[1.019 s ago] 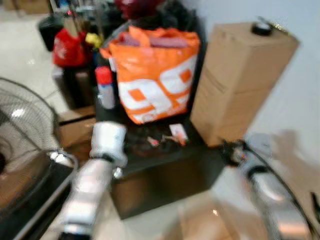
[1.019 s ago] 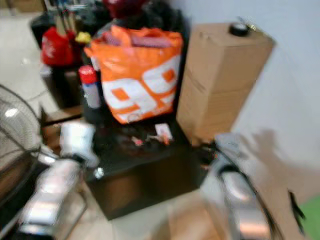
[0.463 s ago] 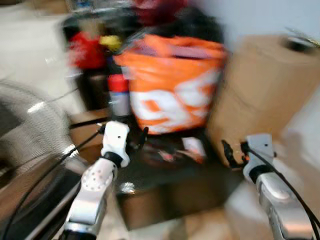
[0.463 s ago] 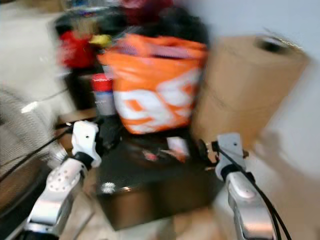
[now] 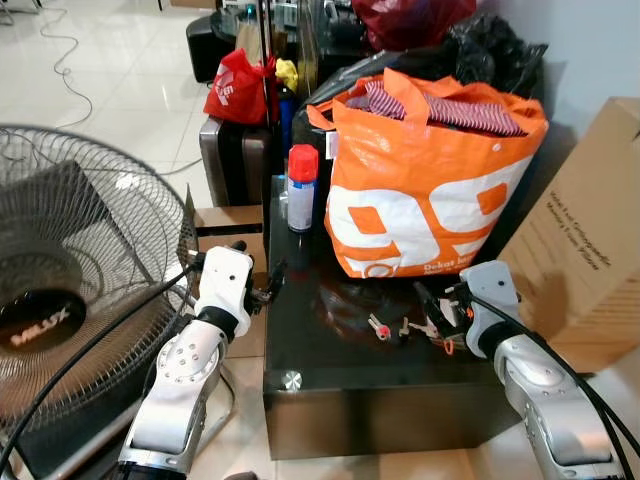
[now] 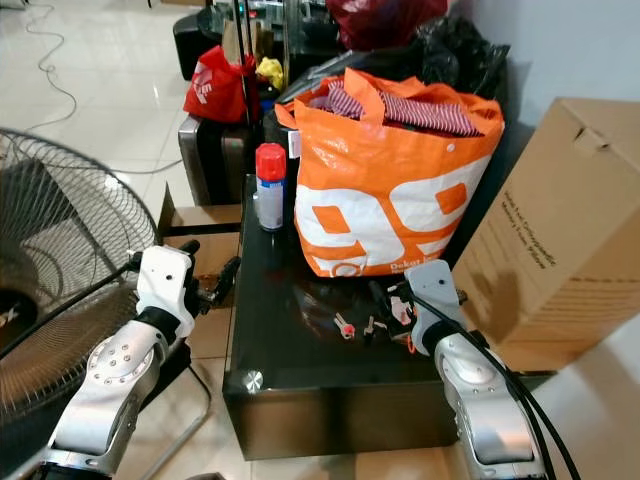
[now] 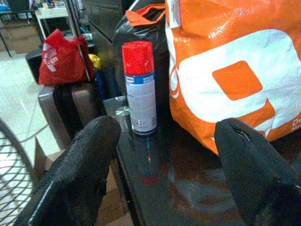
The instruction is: Hang keys on a hook
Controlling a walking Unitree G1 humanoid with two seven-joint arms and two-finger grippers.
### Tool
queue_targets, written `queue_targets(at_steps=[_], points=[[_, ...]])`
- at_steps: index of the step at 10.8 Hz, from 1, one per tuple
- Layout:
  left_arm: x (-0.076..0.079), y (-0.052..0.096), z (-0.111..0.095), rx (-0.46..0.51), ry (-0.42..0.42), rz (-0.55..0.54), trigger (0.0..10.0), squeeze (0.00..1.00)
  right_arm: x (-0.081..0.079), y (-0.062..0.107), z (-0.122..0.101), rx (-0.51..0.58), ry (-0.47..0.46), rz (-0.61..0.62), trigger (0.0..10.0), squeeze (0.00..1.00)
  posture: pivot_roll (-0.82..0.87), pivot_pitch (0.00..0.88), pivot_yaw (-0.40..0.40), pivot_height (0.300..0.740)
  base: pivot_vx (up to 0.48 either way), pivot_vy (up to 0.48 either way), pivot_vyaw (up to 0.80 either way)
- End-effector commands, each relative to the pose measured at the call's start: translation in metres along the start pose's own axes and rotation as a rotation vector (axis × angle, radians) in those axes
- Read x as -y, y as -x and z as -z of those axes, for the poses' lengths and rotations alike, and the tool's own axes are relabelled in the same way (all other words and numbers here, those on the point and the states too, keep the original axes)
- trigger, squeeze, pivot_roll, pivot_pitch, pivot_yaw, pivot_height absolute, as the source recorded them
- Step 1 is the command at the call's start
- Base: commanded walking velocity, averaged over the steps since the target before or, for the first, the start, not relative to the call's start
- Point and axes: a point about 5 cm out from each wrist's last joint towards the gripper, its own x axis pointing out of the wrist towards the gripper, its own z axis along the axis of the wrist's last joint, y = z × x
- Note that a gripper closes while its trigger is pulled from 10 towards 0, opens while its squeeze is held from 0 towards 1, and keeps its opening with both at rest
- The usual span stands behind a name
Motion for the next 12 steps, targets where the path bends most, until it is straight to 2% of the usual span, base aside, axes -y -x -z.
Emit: queue_targets(at_steps=[1, 4, 6, 7, 11, 12], points=[[-0.001, -0.001, -0.002, 0.007, -0.019, -0.010, 10.0, 0.00, 0.001, -0.003, -0.003, 0.012, 0.015, 0.018, 10.0, 1.00, -0.09, 0.000, -0.056, 0.740, 0.000, -0.296, 0.00], [-0.002, -0.001, -0.002, 0.005, -0.028, -0.019, 10.0, 0.00, -0.009, -0.004, -0.001, 0.006, 0.034, -0.052, 10.0, 1.00, -0.08, 0.000, -0.056, 0.740, 0.000, -0.337, 0.00], [-0.002, 0.000, -0.002, 0.004, -0.030, -0.019, 10.0, 0.00, -0.013, -0.003, 0.001, -0.006, 0.066, -0.094, 10.0, 1.00, -0.08, 0.000, -0.056, 0.740, 0.000, -0.343, 0.64], [-0.002, 0.000, -0.002, 0.004, -0.032, -0.021, 10.0, 0.00, -0.015, -0.004, 0.002, -0.011, 0.069, -0.104, 10.0, 1.00, -0.08, 0.000, -0.059, 0.740, 0.000, -0.334, 0.00], [-0.001, 0.005, 0.002, 0.007, -0.011, -0.033, 10.0, 0.00, -0.028, 0.000, 0.010, -0.046, 0.111, -0.226, 10.0, 1.00, -0.08, 0.000, -0.083, 0.740, 0.000, 0.000, 0.00], [0.000, 0.004, 0.000, 0.020, 0.026, -0.026, 10.0, 0.00, -0.028, -0.001, 0.008, -0.040, 0.116, -0.222, 10.0, 1.00, -0.09, 0.000, -0.077, 0.740, 0.000, 0.000, 0.00]])
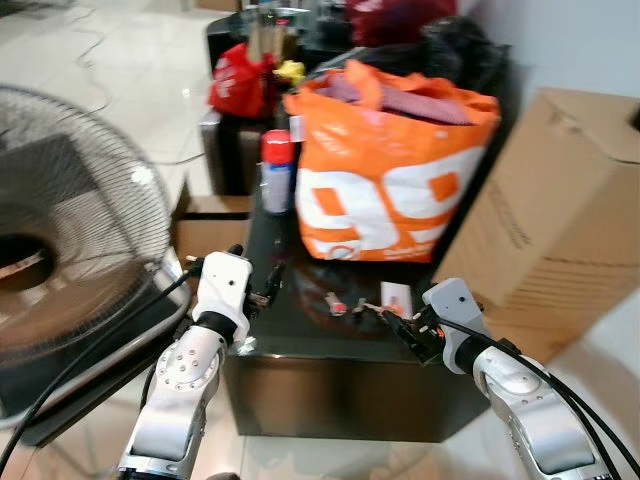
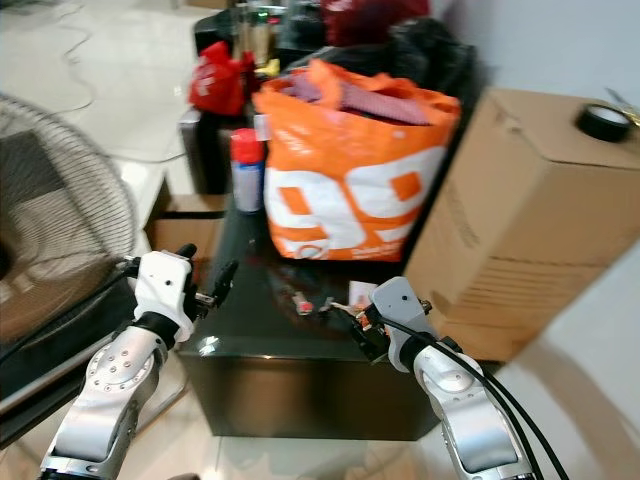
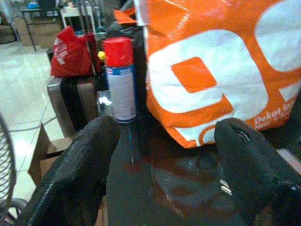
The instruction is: Hang keys on a hook
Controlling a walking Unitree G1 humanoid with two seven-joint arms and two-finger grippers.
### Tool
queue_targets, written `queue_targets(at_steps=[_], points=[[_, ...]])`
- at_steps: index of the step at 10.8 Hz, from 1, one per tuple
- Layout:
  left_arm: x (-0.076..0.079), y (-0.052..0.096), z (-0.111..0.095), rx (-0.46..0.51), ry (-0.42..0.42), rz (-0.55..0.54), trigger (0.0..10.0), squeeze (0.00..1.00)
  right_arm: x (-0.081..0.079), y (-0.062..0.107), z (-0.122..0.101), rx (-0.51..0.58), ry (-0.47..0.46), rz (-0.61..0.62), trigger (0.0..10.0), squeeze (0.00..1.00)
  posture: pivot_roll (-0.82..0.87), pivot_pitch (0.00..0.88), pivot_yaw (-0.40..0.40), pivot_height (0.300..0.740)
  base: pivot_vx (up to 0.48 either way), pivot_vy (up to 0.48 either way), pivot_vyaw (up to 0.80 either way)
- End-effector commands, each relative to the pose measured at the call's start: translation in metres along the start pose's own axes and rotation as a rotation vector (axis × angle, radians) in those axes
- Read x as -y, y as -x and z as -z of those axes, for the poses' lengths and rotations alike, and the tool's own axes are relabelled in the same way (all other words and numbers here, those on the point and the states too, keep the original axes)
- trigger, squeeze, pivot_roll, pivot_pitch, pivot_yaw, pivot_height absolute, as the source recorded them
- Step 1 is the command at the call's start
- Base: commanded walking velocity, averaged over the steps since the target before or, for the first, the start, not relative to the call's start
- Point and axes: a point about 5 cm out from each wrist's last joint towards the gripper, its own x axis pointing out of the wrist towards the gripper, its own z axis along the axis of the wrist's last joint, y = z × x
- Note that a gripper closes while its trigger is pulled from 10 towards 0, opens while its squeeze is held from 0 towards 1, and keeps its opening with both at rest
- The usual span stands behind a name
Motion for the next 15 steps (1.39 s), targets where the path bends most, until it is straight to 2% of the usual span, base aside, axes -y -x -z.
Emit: queue_targets(at_steps=[1, 2, 4, 6, 8, 10, 11, 13, 15], points=[[-0.001, -0.001, -0.006, 0.027, 0.024, -0.006, 10.0, 0.00, 0.003, -0.001, -0.005, 0.016, 0.022, 0.008, 10.0, 1.00, -0.10, 0.000, -0.071, 0.740, 0.000, 0.000, 0.00], [-0.002, -0.002, -0.006, 0.027, 0.041, -0.005, 10.0, 0.00, 0.003, -0.001, -0.006, 0.020, 0.021, 0.019, 10.0, 1.00, -0.10, 0.000, -0.061, 0.740, 0.000, 0.000, 0.00], [-0.009, -0.003, -0.003, -0.014, 0.018, -0.054, 10.0, 0.00, 0.004, -0.001, -0.005, 0.029, -0.013, 0.045, 10.0, 1.00, -0.09, 0.000, -0.058, 0.740, 0.000, 0.000, 0.00], [-0.012, 0.001, 0.001, -0.017, -0.008, -0.069, 10.0, 0.00, 0.000, -0.003, -0.007, 0.043, -0.001, 0.002, 10.0, 1.00, -0.08, 0.000, -0.056, 0.740, 0.000, 0.000, 0.40], [-0.011, 0.005, 0.002, -0.012, -0.016, -0.034, 10.0, 0.00, -0.003, -0.005, -0.009, 0.055, 0.009, -0.011, 10.0, 1.00, -0.06, 0.000, -0.052, 0.740, 0.000, 0.000, 0.80], [-0.012, 0.008, -0.001, -0.011, -0.021, -0.020, 10.0, 0.00, 0.001, -0.004, -0.008, 0.094, 0.053, 0.050, 10.0, 1.00, -0.05, 0.000, -0.066, 0.740, 0.261, 0.000, 0.00], [-0.016, 0.011, 0.000, -0.019, -0.020, -0.033, 10.0, 0.00, -0.001, -0.004, -0.005, 0.099, 0.017, 0.065, 10.0, 1.00, -0.04, 0.000, -0.069, 0.740, 0.296, 0.000, 0.00], [-0.014, 0.012, 0.001, -0.027, -0.028, -0.013, 10.0, 0.00, 0.005, -0.007, 0.003, 0.028, -0.047, 0.122, 10.0, 1.00, -0.04, 0.000, -0.064, 0.740, 0.296, 0.000, 0.00], [-0.013, 0.011, 0.001, -0.029, -0.029, -0.005, 10.0, 0.00, 0.007, -0.005, 0.004, 0.049, -0.067, 0.123, 10.0, 1.00, -0.04, 0.000, -0.059, 0.740, 0.300, 0.000, 0.00]])
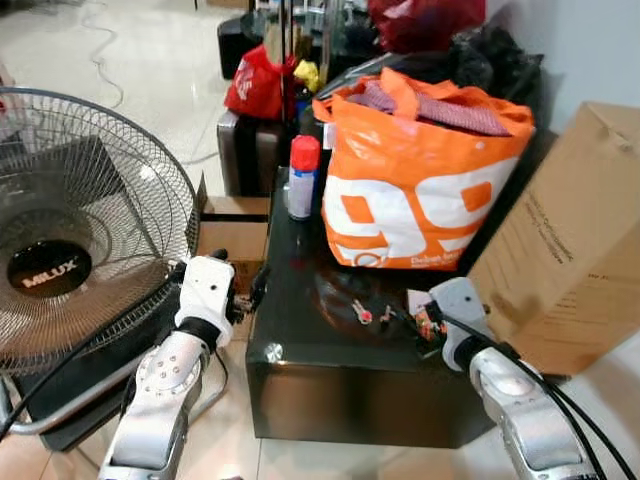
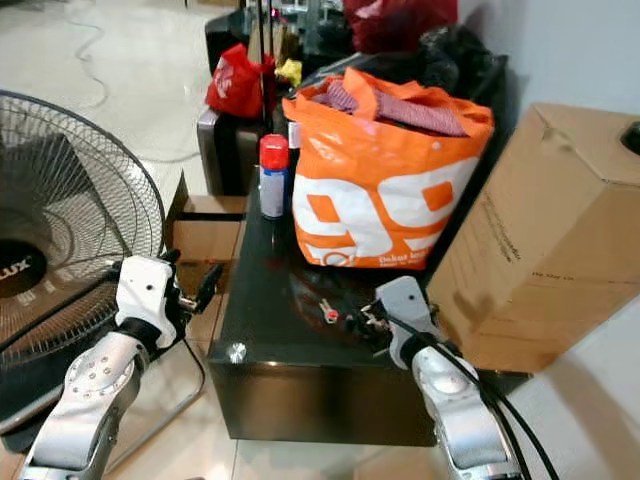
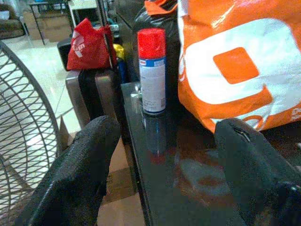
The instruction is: Hang keys on a hook
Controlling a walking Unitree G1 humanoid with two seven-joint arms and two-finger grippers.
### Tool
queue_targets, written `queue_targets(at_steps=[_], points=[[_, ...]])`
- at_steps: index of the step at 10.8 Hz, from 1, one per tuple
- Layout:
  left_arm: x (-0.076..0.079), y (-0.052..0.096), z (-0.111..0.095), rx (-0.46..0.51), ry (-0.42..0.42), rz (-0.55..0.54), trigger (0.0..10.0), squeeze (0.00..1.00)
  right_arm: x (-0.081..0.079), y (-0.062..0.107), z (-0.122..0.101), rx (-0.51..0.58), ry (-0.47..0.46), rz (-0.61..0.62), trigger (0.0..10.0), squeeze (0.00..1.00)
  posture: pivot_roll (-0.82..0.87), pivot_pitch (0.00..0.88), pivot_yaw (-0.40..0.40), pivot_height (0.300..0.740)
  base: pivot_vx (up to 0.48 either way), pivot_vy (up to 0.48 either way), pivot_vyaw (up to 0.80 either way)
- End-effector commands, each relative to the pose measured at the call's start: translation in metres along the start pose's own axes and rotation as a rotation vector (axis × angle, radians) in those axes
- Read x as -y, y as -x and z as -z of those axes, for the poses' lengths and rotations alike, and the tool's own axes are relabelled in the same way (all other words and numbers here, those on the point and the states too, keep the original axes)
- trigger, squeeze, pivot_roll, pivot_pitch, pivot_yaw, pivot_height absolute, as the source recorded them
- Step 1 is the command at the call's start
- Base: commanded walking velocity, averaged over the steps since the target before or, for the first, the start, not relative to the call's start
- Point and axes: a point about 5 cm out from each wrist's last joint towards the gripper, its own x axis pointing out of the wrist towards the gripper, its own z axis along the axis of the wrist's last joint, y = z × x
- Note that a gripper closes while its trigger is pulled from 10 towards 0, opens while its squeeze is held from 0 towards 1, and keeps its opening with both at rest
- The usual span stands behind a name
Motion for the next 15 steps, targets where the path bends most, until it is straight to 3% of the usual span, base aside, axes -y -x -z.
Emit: queue_targets(at_steps=[1, 4, 7, 10, 11, 12, 13, 15], points=[[0.001, -0.001, -0.003, 0.003, 0.002, 0.009, 10.0, 0.00, 0.002, 0.001, -0.004, 0.024, 0.000, -0.010, 10.0, 1.00, -0.04, 0.000, -0.059, 0.740, 0.307, 0.000, 0.00], [0.002, -0.003, -0.003, 0.003, 0.008, 0.015, 10.0, 0.00, 0.016, -0.001, -0.004, 0.008, -0.016, 0.112, 10.0, 1.00, -0.05, 0.000, -0.061, 0.740, 0.335, 0.000, 0.27], [0.003, -0.003, -0.002, -0.006, -0.008, 0.022, 10.0, 0.00, 0.017, -0.001, -0.001, -0.008, -0.013, 0.096, 10.0, 1.00, -0.05, 0.000, -0.060, 0.740, 0.215, 0.000, 0.00], [0.019, -0.001, 0.007, -0.066, -0.057, 0.209, 10.0, 0.00, 0.022, 0.001, 0.012, -0.115, 0.017, 0.023, 10.0, 1.00, -0.05, 0.000, -0.067, 0.740, 0.000, 0.000, 0.00], [0.029, 0.002, 0.016, -0.118, -0.113, 0.352, 10.0, 0.00, 0.023, 0.001, 0.020, -0.187, 0.012, -0.019, 10.0, 1.00, -0.05, 0.000, -0.073, 0.740, 0.000, 0.000, 0.00], [0.033, 0.003, 0.019, -0.139, -0.116, 0.420, 10.0, 0.00, 0.023, 0.003, 0.030, -0.271, 0.018, -0.031, 10.0, 1.00, -0.05, 0.000, -0.077, 0.740, 0.000, 0.000, 0.00], [0.037, 0.003, 0.020, -0.149, -0.126, 0.505, 10.0, 0.00, 0.022, 0.007, 0.043, -0.361, -0.024, -0.049, 10.0, 0.00, -0.06, 0.000, -0.080, 0.740, 0.000, 0.000, 0.00], [0.044, 0.003, 0.020, -0.155, -0.128, 0.597, 10.0, 0.00, 0.023, 0.014, 0.055, -0.431, -0.214, -0.026, 10.0, 0.00, -0.08, 0.000, -0.071, 0.740, 0.000, 0.000, 0.00]])
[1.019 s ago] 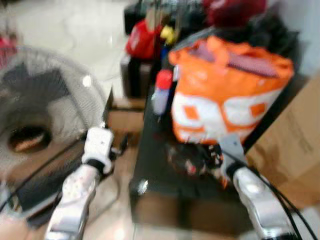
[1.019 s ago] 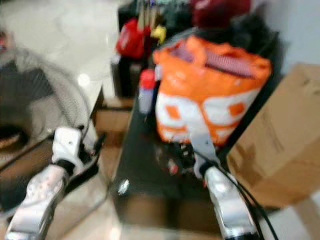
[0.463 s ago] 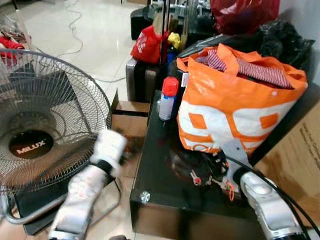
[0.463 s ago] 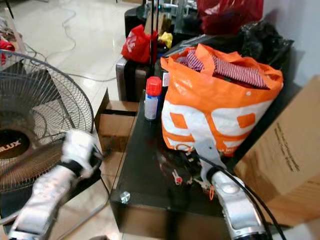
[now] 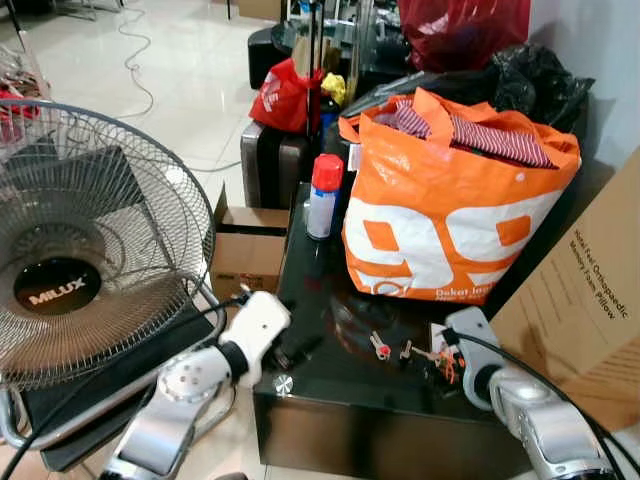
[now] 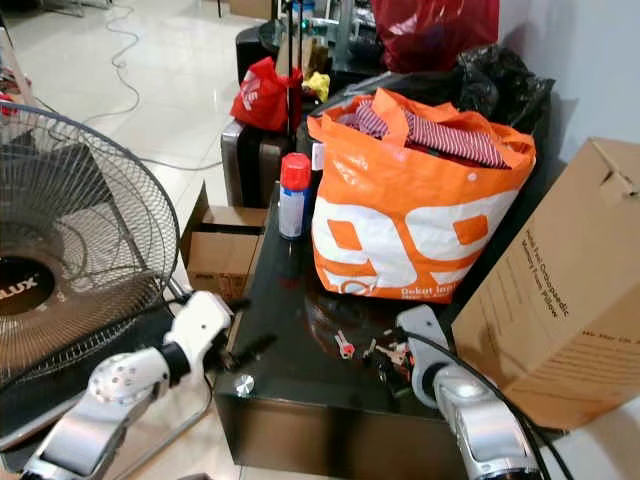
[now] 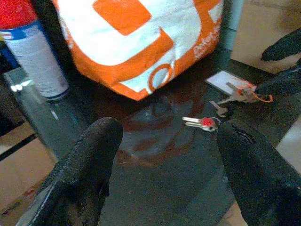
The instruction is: Hang keys on a hook
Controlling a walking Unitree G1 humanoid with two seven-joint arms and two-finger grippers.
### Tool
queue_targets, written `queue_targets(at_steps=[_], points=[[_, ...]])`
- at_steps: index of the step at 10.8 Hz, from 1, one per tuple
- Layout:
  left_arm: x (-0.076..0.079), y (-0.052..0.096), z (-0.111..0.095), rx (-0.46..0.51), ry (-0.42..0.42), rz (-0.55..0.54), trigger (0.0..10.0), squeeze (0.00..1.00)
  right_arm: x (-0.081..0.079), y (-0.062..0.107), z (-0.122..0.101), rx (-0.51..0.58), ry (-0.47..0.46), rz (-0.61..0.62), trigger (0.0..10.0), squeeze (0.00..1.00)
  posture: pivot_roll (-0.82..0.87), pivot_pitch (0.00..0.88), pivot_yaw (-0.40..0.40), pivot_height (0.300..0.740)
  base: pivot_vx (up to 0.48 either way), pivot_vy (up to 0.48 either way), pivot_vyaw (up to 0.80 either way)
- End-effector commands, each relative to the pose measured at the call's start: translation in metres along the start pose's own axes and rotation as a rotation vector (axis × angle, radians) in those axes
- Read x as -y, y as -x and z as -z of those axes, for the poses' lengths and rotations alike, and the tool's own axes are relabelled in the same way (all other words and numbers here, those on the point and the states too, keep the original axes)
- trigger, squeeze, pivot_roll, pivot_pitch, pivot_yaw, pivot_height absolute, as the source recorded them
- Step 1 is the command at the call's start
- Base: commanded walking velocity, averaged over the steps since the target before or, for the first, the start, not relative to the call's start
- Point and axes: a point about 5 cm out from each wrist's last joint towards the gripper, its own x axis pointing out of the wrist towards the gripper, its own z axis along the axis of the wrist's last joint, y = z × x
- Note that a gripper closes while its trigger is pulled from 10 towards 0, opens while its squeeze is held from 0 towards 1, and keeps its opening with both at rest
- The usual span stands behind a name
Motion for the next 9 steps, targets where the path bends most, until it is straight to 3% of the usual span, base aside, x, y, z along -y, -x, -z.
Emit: queue_targets(at_steps=[1, 2, 3, 4, 5, 8, 9], points=[[-0.001, -0.003, -0.005, 0.010, -0.013, 0.017, 10.0, 0.00, 0.009, 0.001, 0.004, -0.016, -0.064, 0.048, 10.0, 0.00, -0.08, 0.000, -0.068, 0.740, 0.000, 0.000, 0.00], [0.001, -0.004, -0.006, 0.014, -0.012, 0.027, 10.0, 0.00, 0.015, -0.002, 0.009, -0.040, -0.135, 0.108, 10.0, 0.00, -0.08, 0.000, -0.065, 0.740, 0.000, 0.000, 0.00], [0.001, -0.005, -0.006, 0.018, -0.007, 0.035, 10.0, 0.00, 0.016, -0.003, 0.014, -0.060, -0.213, 0.124, 9.2, 0.00, -0.08, 0.000, -0.064, 0.740, 0.000, 0.000, 0.00], [0.002, -0.004, -0.006, 0.019, -0.005, 0.045, 10.0, 0.00, 0.015, -0.003, 0.017, -0.079, -0.244, 0.128, 5.2, 0.00, -0.08, 0.000, -0.062, 0.740, 0.000, 0.000, 0.00], [0.002, -0.004, -0.006, 0.016, -0.005, 0.057, 10.0, 0.00, 0.013, -0.005, 0.019, -0.087, -0.255, 0.133, 3.3, 0.00, -0.08, 0.000, -0.062, 0.740, 0.000, 0.000, 0.00], [0.004, -0.002, -0.004, 0.010, 0.001, 0.085, 10.0, 0.00, 0.011, -0.012, 0.023, -0.103, -0.313, 0.151, 3.3, 0.00, -0.07, 0.000, -0.059, 0.740, 0.000, 0.000, 0.00], [0.005, -0.002, -0.004, 0.007, 0.001, 0.092, 10.0, 0.00, 0.012, -0.016, 0.026, -0.118, -0.319, 0.174, 2.9, 0.00, -0.07, 0.000, -0.058, 0.740, 0.000, 0.000, 0.00]])
